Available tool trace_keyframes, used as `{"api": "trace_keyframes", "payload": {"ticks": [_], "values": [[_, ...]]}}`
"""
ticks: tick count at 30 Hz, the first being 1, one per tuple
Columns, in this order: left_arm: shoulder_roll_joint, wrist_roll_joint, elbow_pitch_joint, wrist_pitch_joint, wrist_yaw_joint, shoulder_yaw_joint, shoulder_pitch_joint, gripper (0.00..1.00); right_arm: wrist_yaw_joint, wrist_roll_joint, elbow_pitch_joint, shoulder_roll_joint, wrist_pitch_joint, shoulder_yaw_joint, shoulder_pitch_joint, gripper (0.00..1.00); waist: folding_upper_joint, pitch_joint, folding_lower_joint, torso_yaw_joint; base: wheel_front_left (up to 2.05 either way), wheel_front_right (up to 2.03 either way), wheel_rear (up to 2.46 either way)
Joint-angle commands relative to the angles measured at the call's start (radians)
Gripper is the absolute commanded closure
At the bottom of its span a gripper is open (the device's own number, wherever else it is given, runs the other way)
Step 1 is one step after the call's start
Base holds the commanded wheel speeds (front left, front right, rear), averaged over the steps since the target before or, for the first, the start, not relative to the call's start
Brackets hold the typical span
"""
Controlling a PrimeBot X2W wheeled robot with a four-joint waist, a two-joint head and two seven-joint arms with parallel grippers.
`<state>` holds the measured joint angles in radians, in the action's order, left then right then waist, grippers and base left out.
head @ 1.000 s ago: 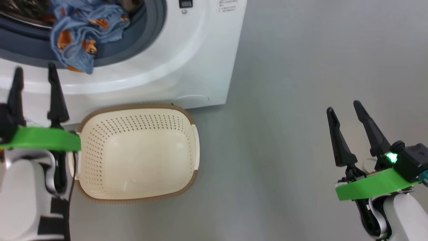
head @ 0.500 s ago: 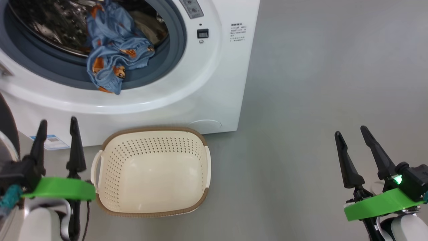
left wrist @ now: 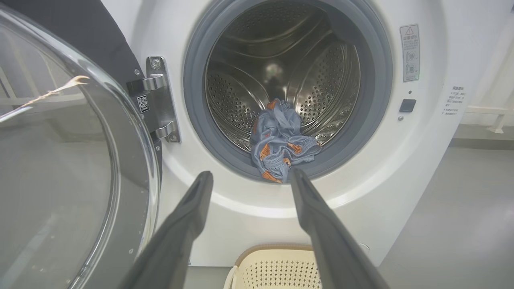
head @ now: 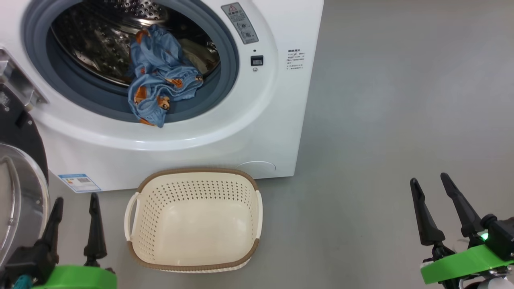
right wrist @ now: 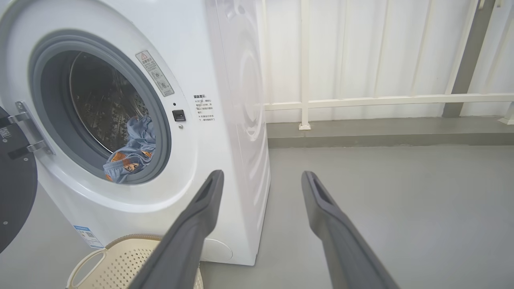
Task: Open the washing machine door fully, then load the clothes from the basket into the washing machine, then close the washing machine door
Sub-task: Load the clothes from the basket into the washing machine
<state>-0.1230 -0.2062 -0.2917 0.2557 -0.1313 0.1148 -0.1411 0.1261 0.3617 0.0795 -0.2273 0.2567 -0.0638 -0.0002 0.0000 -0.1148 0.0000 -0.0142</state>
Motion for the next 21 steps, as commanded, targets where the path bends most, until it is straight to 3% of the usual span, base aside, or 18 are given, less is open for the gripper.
{"api": "trace_keyframes", "payload": {"ticks": [1,21], "values": [[-0.019,-0.008,0.034,0.006,0.001,0.037,-0.001,0.00,0.005,0.005,-0.024,-0.022,0.005,-0.015,0.002,0.00,0.0000,0.007,0.0000,0.004,0.00,0.00,0.00],[-0.005,-0.014,0.119,0.006,0.001,0.057,0.110,0.00,0.005,0.006,-0.031,-0.025,0.005,-0.003,0.048,0.00,0.0000,0.045,0.0000,0.009,0.00,0.00,0.00]]}}
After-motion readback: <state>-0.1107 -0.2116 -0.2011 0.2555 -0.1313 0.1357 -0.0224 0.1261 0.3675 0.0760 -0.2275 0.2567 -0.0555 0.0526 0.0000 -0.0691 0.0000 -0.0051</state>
